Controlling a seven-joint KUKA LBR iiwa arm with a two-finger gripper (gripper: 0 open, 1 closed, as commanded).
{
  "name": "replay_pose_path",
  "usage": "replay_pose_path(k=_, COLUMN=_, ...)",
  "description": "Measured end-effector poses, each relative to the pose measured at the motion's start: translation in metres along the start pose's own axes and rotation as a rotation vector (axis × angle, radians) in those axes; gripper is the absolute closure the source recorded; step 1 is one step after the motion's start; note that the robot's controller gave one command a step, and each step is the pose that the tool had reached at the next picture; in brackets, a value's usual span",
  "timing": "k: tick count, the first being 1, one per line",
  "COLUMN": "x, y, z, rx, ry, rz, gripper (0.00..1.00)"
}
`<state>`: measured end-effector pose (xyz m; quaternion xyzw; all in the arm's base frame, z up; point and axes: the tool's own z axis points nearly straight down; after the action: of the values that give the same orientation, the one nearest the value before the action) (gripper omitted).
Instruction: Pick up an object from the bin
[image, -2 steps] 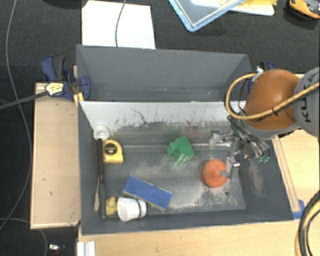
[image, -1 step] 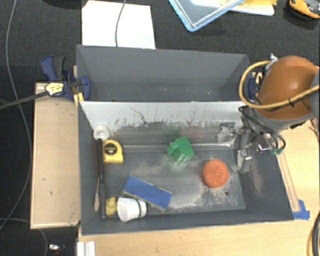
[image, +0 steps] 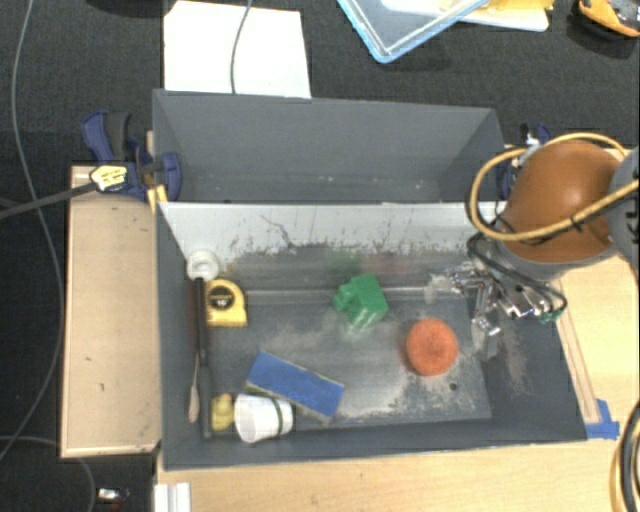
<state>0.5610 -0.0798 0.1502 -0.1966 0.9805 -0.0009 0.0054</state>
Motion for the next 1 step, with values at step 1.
replay_pose_path(k=1, x=0.0235, y=0.0501, z=-0.0070, rx=-0.004, ry=0.005, rz=-0.065, gripper=0.00)
